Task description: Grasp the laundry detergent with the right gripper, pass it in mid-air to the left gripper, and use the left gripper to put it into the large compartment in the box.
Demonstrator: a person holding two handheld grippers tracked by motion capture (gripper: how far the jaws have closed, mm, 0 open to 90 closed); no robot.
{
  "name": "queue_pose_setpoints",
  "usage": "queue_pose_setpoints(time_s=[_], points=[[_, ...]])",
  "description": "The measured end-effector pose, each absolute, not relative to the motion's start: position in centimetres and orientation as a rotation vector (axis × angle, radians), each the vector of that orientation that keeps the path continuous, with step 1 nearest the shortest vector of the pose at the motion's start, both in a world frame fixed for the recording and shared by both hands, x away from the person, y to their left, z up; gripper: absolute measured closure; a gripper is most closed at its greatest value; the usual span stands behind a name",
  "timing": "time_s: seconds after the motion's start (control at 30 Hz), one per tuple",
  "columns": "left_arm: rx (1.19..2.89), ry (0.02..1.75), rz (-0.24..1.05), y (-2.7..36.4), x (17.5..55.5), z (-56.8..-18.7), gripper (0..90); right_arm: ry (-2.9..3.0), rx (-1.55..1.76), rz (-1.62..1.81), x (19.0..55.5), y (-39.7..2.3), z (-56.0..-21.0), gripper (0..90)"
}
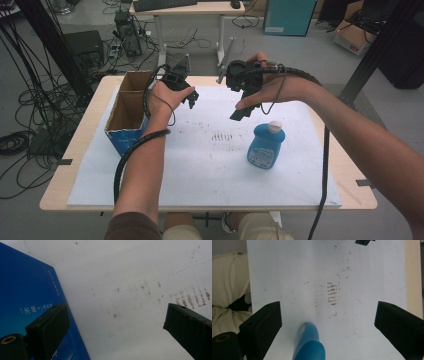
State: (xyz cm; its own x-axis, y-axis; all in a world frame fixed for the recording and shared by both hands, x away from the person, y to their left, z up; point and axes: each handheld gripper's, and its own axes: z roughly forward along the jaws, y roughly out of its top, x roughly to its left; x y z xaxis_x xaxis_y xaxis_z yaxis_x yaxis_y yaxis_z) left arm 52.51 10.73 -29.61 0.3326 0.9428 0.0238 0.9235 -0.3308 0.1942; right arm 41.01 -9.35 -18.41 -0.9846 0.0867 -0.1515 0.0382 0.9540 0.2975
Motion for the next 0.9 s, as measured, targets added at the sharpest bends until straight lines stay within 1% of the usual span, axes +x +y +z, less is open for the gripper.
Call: queue_pose_setpoints(time_s=[0.3, 0.9], points=[[2.45, 1.717, 0.204, 10.7, 52.4, -29.4, 6.6, 2.938, 0.118, 0.439, 40.9, -10.2, -18.4, 7.5], [2.447, 1.711, 0.217, 10.4, 52.1, -29.1, 6.5, 2.911, 0.206, 0.431, 40.1, -14.8, -18.3, 7.3]])
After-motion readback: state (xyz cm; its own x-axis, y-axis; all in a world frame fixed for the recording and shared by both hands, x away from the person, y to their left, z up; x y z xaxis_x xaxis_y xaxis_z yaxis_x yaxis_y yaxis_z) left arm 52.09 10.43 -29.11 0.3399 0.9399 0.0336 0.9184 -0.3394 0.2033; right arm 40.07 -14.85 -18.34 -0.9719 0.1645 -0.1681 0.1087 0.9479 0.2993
